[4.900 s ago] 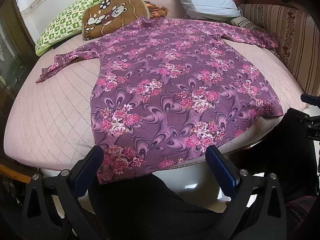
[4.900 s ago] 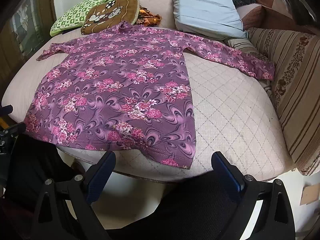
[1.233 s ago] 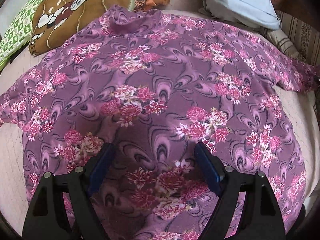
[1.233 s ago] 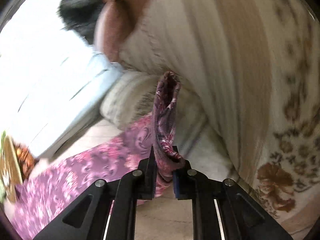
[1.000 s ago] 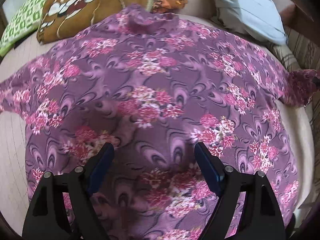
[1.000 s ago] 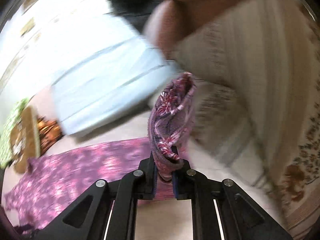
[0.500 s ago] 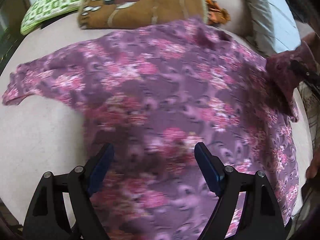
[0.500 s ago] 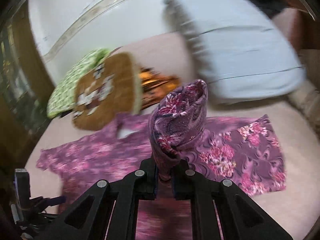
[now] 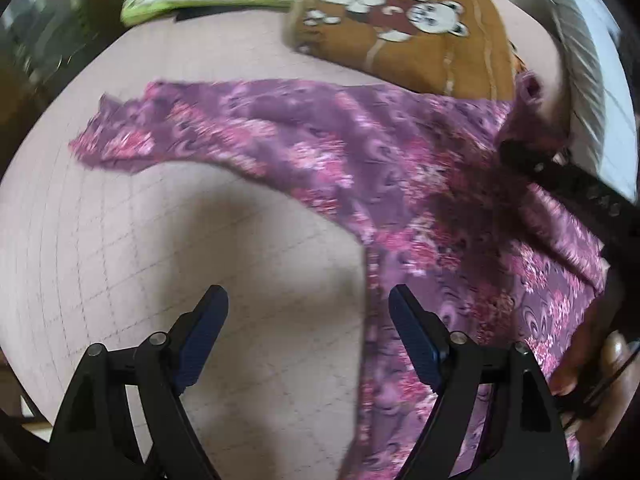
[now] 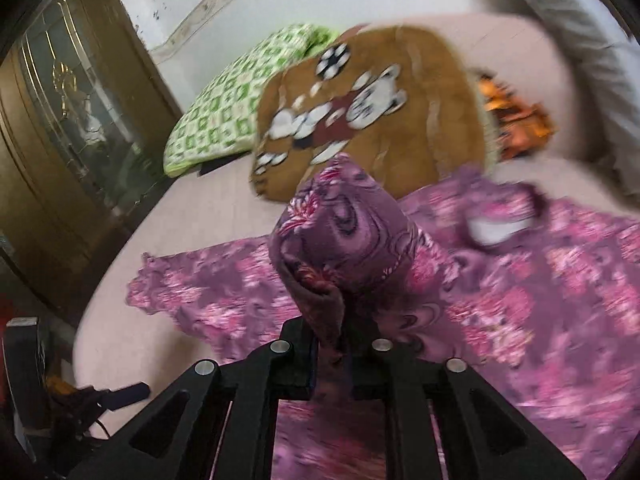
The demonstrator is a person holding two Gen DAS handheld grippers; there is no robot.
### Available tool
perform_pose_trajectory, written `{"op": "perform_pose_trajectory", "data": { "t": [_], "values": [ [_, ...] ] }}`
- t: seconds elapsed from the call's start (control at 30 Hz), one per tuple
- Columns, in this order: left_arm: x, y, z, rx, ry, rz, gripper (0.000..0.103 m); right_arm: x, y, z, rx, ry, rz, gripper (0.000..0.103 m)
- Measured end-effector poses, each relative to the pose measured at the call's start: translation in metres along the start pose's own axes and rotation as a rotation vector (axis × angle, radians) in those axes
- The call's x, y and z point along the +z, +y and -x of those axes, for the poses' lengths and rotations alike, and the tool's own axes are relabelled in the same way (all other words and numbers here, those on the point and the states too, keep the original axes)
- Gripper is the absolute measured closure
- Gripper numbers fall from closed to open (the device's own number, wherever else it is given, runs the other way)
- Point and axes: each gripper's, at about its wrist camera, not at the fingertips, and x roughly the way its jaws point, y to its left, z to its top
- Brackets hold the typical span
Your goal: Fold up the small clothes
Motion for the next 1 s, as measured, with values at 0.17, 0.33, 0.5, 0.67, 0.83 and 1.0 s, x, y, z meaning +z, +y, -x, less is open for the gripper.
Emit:
{"op": "perform_pose_trajectory", "data": {
  "t": [0.17,0.33,0.5,0.67,0.83,1.0],
  "values": [
    [-0.002,0.015,-0.005,-0.002,0.026,0.039,0.02,-0.02,0.012,-0.056,0.006,0.226,-0.039,0.066],
    [0.0,0.005,-0.001,-0.034,0.017,0.033,0.02,-0.029,-0.018,0.001,0.108,0.122,-0.116,0.061],
    [0.021,-0.04,-0.004,-0.091,0.018,0.003,0.02,-0.048,-0.109,0.069,-0.014,0.031,-0.258,0.053],
    [0.048,-0.088,-0.018,-0.07,0.012,-0.044,0.02,-0.064,-0.198,0.11,-0.103,-0.045,-0.444,0.054],
    [0.059,-0.101,-0.075,0.137,0.099,-0.054,0.016,-0.072,-0.242,0.113,-0.188,-0.047,-0.469,0.057],
    [0.06,-0.079,-0.07,0.055,0.112,0.012,0.014,-0.078,-0.253,0.116,-0.18,-0.025,-0.461,0.066]
  ]
}}
